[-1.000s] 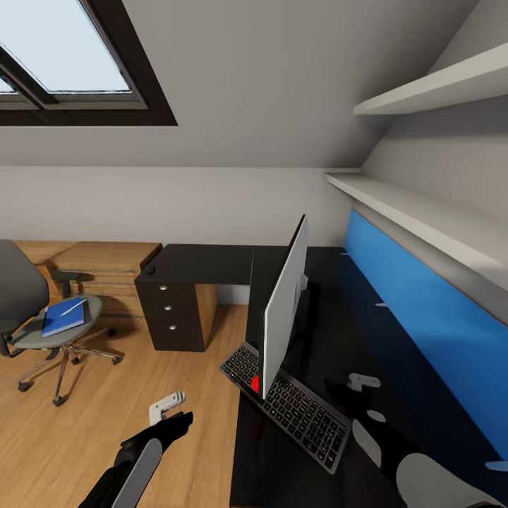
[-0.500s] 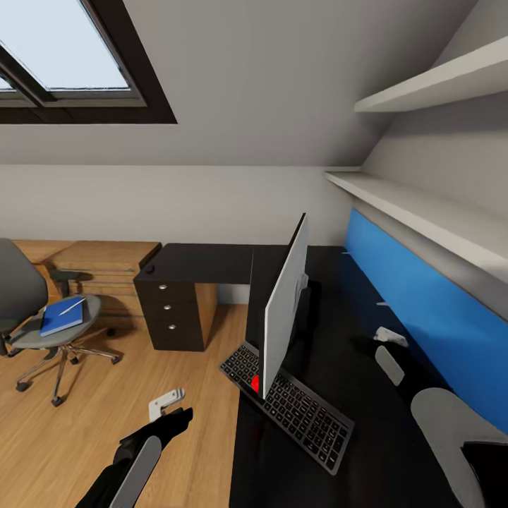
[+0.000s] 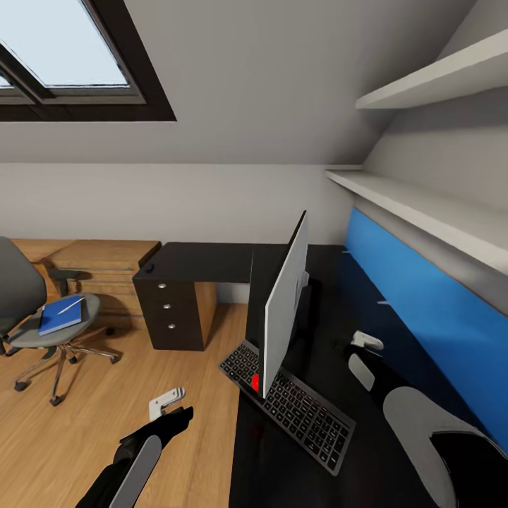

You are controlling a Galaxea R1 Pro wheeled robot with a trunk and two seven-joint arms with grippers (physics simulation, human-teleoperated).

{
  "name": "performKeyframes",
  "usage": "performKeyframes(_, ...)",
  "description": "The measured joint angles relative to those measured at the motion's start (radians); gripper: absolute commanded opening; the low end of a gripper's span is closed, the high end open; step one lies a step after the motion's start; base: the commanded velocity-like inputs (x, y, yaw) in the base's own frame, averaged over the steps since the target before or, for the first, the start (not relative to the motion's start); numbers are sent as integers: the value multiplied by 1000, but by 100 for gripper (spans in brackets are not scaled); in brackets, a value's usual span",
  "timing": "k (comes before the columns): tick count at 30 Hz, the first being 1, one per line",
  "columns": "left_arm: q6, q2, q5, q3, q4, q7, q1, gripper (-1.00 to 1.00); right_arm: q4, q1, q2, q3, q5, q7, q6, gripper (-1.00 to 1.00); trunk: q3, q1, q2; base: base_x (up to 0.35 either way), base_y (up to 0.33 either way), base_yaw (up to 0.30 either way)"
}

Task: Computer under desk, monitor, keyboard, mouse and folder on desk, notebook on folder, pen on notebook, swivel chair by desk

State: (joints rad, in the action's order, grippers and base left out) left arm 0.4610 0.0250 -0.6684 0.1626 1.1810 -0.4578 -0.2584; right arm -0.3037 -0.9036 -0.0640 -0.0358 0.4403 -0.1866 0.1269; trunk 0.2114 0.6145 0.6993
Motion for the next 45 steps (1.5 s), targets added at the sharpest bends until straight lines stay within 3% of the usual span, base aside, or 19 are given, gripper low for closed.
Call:
performKeyframes(15,0,-1,-10,0,-3,-1,0,100,2,0,17,1,0,2,-3,100,47,58,105,0,0,0)
performKeyframes(45,0,-3,-9,1,-8,-3,0,100,3,0,20,1,-2,4,-10,100,143,173,316,0,0,26)
